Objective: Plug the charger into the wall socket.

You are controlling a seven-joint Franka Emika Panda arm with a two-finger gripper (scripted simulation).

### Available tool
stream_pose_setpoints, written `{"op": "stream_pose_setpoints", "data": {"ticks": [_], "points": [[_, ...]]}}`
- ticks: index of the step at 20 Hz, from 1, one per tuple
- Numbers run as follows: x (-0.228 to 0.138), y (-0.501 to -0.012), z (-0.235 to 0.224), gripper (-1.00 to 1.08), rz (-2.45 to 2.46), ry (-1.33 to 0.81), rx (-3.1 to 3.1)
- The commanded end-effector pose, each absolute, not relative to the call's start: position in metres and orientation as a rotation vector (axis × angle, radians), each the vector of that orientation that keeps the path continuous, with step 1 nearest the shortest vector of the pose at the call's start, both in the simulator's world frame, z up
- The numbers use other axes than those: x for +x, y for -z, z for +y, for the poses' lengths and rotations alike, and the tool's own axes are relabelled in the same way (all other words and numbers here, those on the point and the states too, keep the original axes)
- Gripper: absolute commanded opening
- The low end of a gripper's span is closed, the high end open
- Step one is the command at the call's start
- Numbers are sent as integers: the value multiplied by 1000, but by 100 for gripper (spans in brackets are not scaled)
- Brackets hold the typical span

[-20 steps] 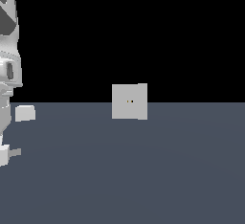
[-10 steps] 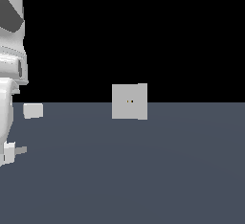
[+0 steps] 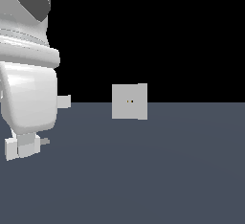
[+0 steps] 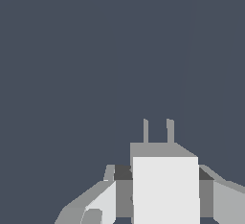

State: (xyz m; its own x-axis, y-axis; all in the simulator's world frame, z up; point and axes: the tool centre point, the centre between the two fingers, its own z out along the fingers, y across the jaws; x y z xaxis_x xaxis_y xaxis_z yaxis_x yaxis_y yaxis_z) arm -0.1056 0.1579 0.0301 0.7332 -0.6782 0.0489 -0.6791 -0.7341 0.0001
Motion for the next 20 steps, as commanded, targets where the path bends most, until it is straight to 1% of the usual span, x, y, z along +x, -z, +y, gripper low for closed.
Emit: {"op": "stream_pose_setpoints", "data": {"ticks": [1,10,20], "points": [[-104,-35,144,-100,-1076,-73,2933],[-93,-52,99,-100,-848,-76,3010],[-74,-70,52,-100,-601,-77,3072]]}}
